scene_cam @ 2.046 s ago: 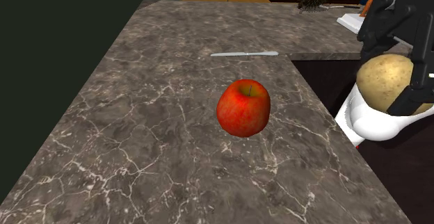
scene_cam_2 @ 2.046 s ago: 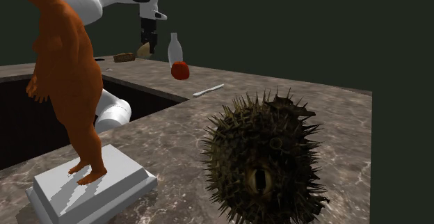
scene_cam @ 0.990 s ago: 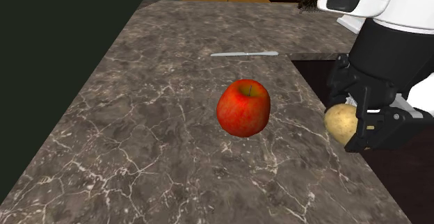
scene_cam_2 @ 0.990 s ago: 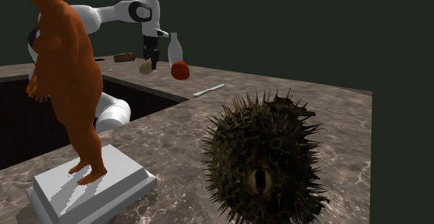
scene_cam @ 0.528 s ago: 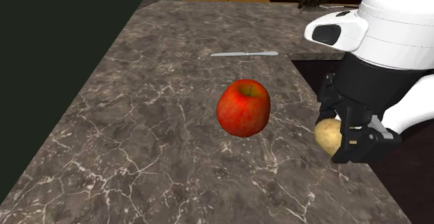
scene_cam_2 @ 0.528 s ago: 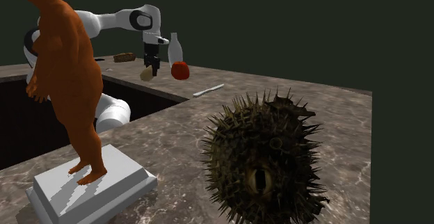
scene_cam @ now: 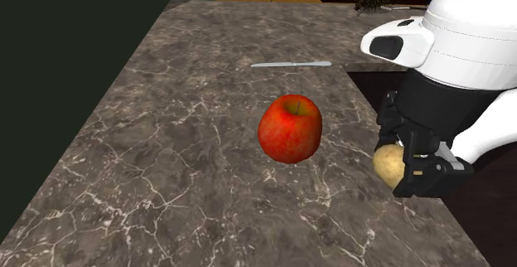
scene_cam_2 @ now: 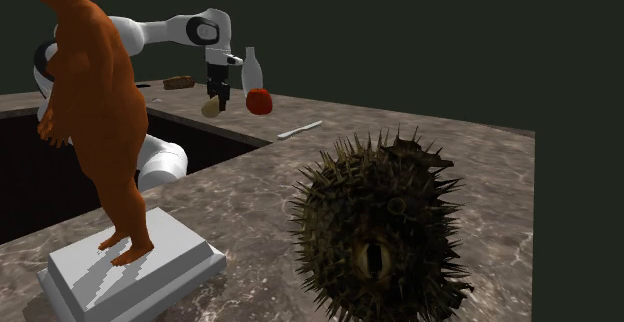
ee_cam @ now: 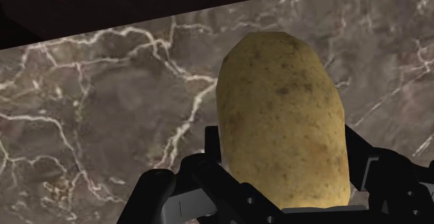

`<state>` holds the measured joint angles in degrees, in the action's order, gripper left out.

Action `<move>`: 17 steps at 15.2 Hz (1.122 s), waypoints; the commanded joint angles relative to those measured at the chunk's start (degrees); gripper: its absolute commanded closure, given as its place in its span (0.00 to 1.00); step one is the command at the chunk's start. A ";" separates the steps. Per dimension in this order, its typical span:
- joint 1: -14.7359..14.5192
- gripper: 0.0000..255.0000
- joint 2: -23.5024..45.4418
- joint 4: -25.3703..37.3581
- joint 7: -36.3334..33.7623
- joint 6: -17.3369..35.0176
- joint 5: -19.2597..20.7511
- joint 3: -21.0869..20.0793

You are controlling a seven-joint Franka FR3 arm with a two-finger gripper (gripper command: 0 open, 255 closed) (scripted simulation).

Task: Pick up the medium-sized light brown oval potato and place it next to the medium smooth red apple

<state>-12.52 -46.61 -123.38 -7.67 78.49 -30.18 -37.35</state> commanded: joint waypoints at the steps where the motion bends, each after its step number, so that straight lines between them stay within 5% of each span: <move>1: 0.00 0.00 0.00 0.00 0.00 0.00 0.00 0.00; 6: 0.00 0.00 0.00 0.00 0.00 0.00 0.00 0.00; 10: 1.50 0.00 3.74 9.05 -1.31 -5.48 2.12 1.49; 17: 1.49 0.00 3.75 9.05 -1.31 -5.48 2.13 1.49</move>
<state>-11.02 -42.86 -114.34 -8.97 73.01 -28.05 -35.87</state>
